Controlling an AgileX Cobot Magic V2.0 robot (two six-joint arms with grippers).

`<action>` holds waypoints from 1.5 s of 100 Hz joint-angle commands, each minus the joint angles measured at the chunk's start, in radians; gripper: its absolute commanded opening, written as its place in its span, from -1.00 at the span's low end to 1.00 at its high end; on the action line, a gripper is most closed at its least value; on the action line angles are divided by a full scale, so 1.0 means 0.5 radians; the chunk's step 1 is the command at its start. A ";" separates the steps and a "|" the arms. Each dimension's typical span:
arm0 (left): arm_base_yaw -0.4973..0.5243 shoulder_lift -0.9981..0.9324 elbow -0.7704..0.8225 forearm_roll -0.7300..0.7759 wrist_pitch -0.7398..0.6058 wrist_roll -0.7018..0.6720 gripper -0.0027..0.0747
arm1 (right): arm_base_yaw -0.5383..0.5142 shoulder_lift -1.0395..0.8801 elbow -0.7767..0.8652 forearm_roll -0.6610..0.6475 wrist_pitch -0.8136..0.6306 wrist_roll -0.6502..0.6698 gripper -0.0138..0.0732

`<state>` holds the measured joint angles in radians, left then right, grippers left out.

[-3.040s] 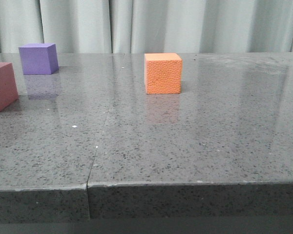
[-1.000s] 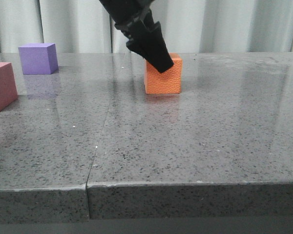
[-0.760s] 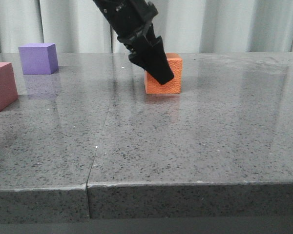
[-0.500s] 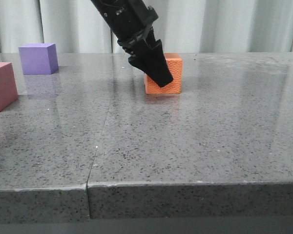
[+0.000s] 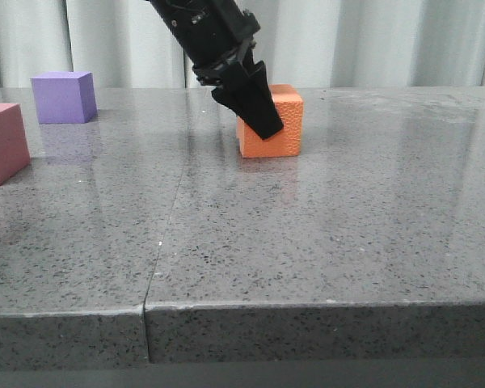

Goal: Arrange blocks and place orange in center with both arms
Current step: 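Lift the orange cube with the left gripper toward the purple cube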

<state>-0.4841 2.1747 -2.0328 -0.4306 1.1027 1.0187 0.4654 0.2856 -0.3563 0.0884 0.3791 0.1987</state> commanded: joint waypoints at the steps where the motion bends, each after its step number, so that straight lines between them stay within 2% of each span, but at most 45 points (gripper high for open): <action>1: -0.020 -0.191 -0.079 0.145 -0.024 -0.340 -0.09 | 0.001 0.012 -0.049 -0.014 -0.149 -0.018 -0.84; 15: -0.015 -0.245 -0.135 0.499 0.106 -0.843 -0.10 | 0.001 0.012 -0.049 -0.014 -0.149 -0.018 -0.84; 26: -0.015 -0.317 -0.144 0.688 0.165 -1.068 -0.10 | 0.001 0.012 -0.049 -0.014 -0.149 -0.018 -0.84; 60: -0.015 -0.580 -0.144 1.193 0.153 -1.987 -0.10 | 0.001 0.012 -0.049 -0.014 -0.149 -0.018 -0.84; 69: 0.000 -0.647 -0.121 1.341 0.153 -2.111 -0.10 | 0.001 0.012 -0.049 -0.014 -0.149 -0.018 -0.84; 78: 0.050 -0.704 -0.089 1.350 0.170 -2.127 -0.10 | 0.001 0.012 -0.049 -0.014 -0.149 -0.018 -0.84; 91: 0.182 -0.776 -0.004 1.350 0.169 -2.286 -0.10 | 0.001 0.012 -0.049 -0.014 -0.149 -0.018 -0.84; 114: 0.379 -0.881 0.239 1.381 -0.010 -2.575 -0.10 | 0.001 0.012 -0.049 -0.014 -0.149 -0.018 -0.84; 150: 0.404 -0.882 0.635 1.596 -0.314 -2.895 -0.10 | 0.001 0.012 -0.049 -0.014 -0.149 -0.018 -0.84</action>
<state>-0.2869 1.7880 -1.7307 0.3322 1.0333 -0.3907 0.4654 0.2856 -0.3563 0.0884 0.3791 0.1987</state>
